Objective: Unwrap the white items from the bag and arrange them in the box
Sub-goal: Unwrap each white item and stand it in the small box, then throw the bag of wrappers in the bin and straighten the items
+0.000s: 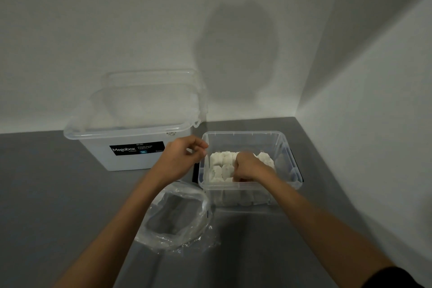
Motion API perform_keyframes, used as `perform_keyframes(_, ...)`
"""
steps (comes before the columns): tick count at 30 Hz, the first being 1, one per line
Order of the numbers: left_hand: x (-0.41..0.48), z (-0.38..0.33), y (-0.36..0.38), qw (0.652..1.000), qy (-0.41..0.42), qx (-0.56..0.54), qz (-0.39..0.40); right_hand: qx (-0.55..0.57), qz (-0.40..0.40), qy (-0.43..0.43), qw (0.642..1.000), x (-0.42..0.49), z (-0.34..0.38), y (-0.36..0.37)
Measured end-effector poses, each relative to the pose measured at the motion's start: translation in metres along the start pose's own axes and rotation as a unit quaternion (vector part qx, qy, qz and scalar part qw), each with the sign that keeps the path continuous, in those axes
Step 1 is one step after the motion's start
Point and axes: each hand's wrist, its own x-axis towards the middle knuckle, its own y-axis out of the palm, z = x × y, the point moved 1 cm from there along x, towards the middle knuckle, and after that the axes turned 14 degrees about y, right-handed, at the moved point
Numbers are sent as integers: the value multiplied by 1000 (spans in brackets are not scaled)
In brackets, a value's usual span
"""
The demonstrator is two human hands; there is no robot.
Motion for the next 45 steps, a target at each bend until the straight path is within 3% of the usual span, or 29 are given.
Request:
perform_keyframes(5,-9,5,-8,1000,-6,5,-10,-7,-50,-12,999,-12,3,-20)
perform_keyframes(11,-32,32,-25,998,-32,42,-25,205,-102,-90,969,-58,4,-64)
perform_keyframes(17,-59,70,-28,991,-63,117,14,299,0,-195,934,-114,27,-45)
perform_keyframes(19,-68,81,-29,989,-88,115,34,260,-36,-256,930,-123,41,-23)
perform_keyframes(23,-82,99,-30,985,-131,96,60,75,-100,-346,930,-124,63,31)
perform_keyframes(29,-103,117,-30,977,-186,7,104,-12,-138,-293,946,-132,72,66)
perform_keyframes(34,-120,137,-48,977,-180,-43,110,-40,-65,-196,978,-143,67,91)
perform_keyframes(37,-126,142,-63,970,-181,-157,48,90,-31,-177,980,-150,76,107)
perform_keyframes(40,-131,127,-71,923,-195,-330,-25,284,-2,-136,949,-156,94,121)
perform_keyframes(42,-133,113,-73,882,-199,-424,-49,392,24,-93,915,-160,105,128)
perform_keyframes(45,-137,95,-74,836,-198,-510,-48,540,63,-66,837,-167,120,136)
